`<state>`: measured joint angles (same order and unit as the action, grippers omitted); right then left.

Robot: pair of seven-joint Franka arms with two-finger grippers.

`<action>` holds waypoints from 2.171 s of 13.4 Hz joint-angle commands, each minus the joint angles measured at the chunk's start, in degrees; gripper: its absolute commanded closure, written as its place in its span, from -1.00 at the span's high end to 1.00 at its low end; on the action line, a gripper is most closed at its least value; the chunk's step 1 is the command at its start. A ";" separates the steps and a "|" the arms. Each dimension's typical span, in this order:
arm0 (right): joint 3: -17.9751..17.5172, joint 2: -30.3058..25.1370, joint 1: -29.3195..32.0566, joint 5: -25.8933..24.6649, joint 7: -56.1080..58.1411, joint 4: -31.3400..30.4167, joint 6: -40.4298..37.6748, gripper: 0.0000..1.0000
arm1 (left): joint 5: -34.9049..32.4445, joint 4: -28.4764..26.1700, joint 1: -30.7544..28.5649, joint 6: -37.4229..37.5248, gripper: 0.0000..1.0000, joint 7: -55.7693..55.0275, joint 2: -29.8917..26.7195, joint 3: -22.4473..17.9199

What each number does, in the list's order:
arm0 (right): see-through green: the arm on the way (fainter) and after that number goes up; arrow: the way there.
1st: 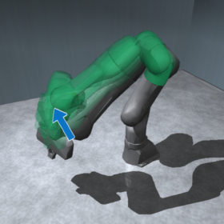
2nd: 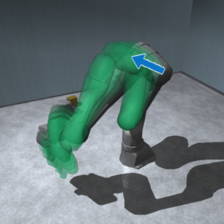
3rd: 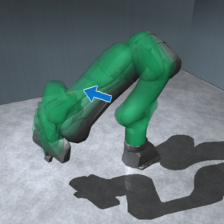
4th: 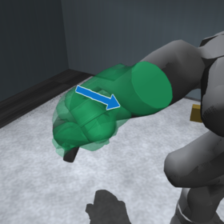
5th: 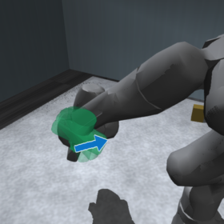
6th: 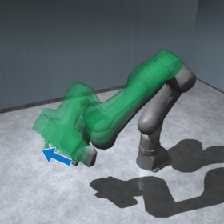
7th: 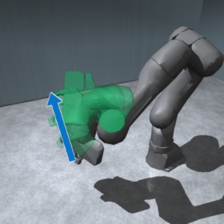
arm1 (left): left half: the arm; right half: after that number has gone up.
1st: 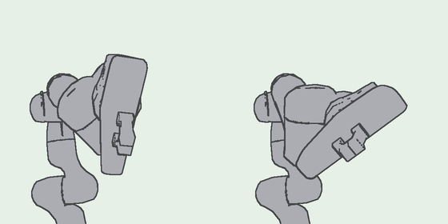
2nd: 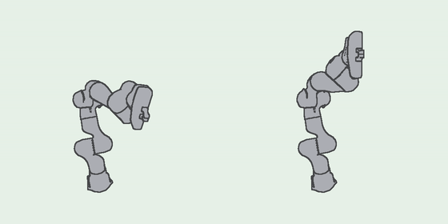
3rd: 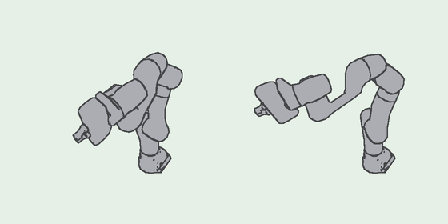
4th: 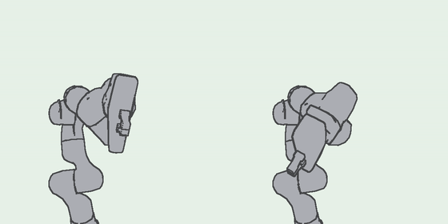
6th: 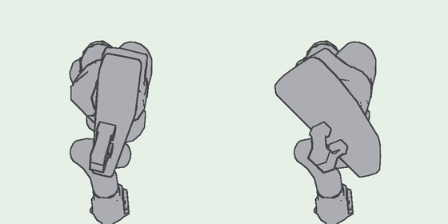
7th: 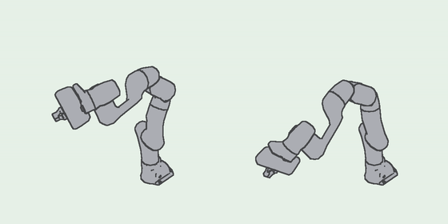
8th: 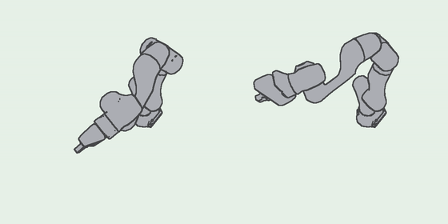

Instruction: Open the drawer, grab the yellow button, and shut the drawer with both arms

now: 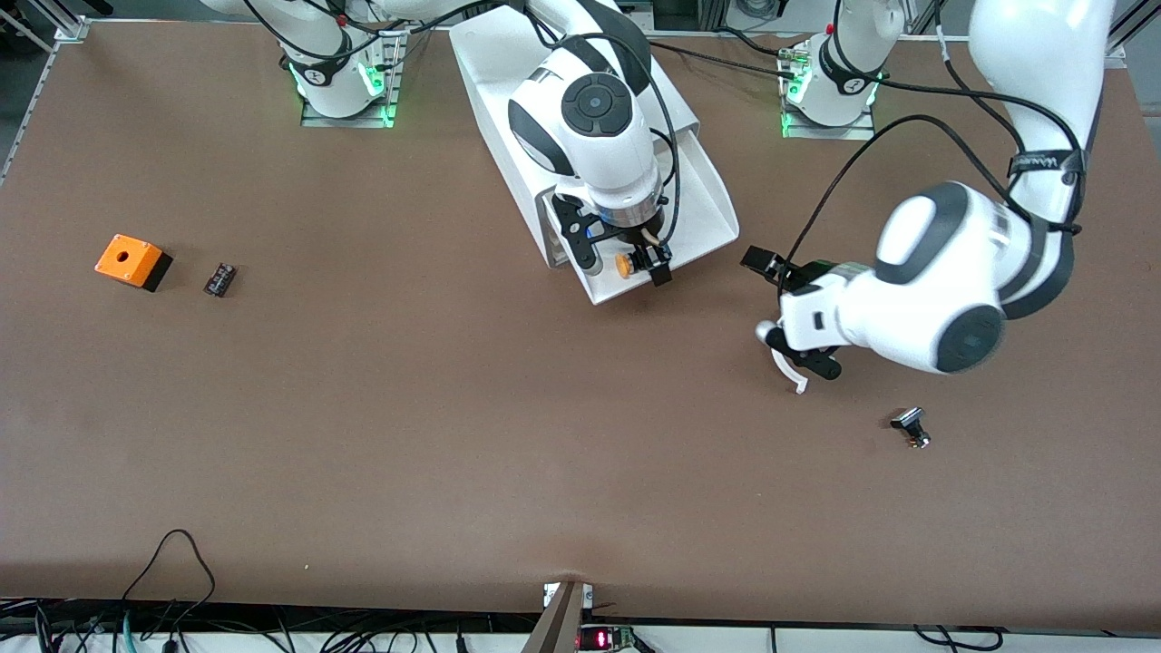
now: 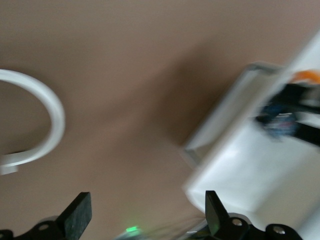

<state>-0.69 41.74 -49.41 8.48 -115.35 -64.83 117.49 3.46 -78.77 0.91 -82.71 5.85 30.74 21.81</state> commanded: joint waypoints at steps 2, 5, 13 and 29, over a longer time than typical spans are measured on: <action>0.34 1.07 -0.86 0.58 -1.02 1.99 -0.33 -0.16 | -12.51 5.90 3.75 0.00 1.00 -1.37 1.24 -1.42; 0.42 0.54 -0.77 0.49 -0.76 2.17 -1.03 -0.75 | -14.98 12.04 2.00 -2.72 1.00 -1.10 5.98 -1.42; 0.34 -1.65 4.93 2.23 8.53 9.28 -12.27 -1.00 | -11.40 9.35 0.06 -2.72 1.00 -21.44 6.53 -1.42; 13.42 -7.72 26.03 2.86 98.25 -5.10 -20.57 -1.00 | -4.08 -19.57 12.98 -31.20 1.00 -64.82 -5.52 2.43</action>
<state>10.03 35.86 -22.62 10.94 -25.08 -63.76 93.11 -1.35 -93.95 13.93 -112.73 -57.14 27.63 23.55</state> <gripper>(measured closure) 0.590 0.000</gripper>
